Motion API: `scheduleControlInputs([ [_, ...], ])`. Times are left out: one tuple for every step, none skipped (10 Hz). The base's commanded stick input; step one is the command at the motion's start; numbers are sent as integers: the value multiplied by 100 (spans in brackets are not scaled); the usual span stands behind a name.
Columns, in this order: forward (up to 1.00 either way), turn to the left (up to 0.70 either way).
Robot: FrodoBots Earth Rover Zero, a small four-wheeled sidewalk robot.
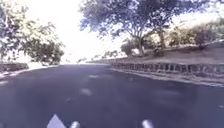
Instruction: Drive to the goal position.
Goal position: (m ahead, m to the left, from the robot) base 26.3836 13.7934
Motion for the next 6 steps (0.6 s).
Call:
scheduleControlInputs([
  [70, -35],
  [70, -35],
  [70, -35],
  [70, 0],
  [70, 0],
  [70, 0],
])
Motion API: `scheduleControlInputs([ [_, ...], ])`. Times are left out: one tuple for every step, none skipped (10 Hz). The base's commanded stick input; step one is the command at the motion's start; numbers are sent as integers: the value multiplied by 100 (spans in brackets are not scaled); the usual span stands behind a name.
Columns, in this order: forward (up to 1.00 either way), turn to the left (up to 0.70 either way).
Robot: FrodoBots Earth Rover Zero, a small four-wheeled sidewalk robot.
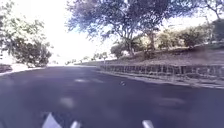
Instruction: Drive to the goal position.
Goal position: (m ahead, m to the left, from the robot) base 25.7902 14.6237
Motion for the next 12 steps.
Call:
scheduleControlInputs([
  [70, 0],
  [70, 0],
  [70, 0],
  [70, 0],
  [70, 0],
  [70, 0],
  [70, 0],
  [70, 0],
  [70, 0],
  [70, 0],
  [70, 0],
  [70, 0],
])
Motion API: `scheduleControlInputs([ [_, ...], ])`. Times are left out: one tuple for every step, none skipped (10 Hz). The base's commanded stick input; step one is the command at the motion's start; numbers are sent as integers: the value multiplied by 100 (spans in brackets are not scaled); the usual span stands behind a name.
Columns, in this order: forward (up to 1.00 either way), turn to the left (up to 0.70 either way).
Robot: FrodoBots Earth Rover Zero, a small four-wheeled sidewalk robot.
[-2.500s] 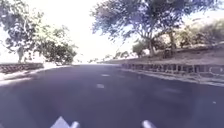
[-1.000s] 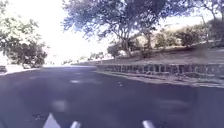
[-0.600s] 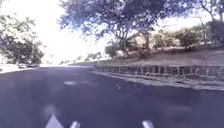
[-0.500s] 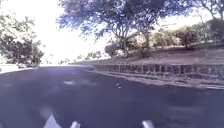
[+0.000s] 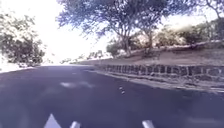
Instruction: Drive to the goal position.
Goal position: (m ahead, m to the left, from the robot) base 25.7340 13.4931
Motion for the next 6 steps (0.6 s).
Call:
scheduleControlInputs([
  [70, 0],
  [70, 0],
  [70, 0],
  [70, 0],
  [70, 0],
  [70, 9],
])
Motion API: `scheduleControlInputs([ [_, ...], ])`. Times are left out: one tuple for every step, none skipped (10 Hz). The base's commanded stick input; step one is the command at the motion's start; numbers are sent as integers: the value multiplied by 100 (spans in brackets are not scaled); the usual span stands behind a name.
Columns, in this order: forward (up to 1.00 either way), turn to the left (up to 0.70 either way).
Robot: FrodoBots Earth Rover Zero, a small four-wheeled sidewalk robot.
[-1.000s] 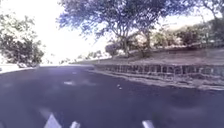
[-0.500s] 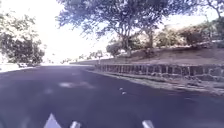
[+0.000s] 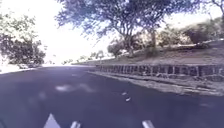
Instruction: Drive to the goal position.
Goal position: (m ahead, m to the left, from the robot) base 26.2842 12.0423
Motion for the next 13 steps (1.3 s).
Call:
scheduleControlInputs([
  [70, 23],
  [70, 35],
  [70, 35],
  [70, 35],
  [70, 24],
  [70, 10],
  [70, 0],
  [70, 0],
  [70, 0],
  [70, 0],
  [70, 0],
  [70, 0],
  [70, 0],
])
